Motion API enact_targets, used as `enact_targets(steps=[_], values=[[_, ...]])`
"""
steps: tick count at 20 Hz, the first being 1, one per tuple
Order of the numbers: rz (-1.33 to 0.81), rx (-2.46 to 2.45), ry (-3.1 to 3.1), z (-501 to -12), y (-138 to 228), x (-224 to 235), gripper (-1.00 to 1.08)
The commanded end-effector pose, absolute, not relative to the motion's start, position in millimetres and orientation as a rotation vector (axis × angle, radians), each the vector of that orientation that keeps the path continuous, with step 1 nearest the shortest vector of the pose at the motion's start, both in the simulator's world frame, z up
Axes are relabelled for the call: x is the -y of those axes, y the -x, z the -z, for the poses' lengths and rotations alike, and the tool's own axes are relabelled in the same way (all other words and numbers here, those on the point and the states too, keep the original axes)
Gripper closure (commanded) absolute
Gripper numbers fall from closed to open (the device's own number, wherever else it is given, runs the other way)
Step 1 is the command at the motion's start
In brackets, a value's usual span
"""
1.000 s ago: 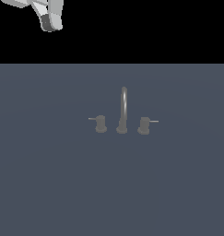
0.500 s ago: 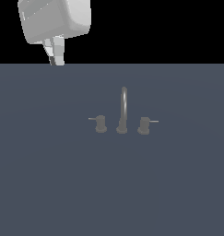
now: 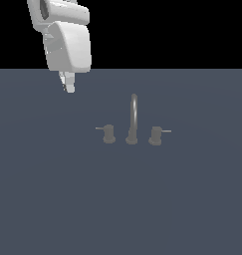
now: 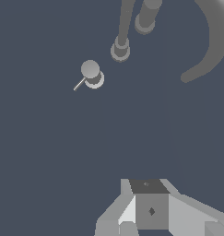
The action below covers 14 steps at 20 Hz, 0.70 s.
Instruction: Turn on the faucet by rotating a designated handle.
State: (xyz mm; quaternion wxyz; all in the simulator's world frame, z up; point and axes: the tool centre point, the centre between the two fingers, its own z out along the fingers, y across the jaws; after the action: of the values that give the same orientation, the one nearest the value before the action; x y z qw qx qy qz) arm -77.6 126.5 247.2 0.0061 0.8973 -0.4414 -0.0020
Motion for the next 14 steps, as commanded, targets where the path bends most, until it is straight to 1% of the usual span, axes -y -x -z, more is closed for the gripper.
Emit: enact_targets(steps=[1,14], values=[[0.006,1.449,-2.776,-235,66,-128,1.08],[0.002,1.804,-2.563,-167,-1,-123,1.08]])
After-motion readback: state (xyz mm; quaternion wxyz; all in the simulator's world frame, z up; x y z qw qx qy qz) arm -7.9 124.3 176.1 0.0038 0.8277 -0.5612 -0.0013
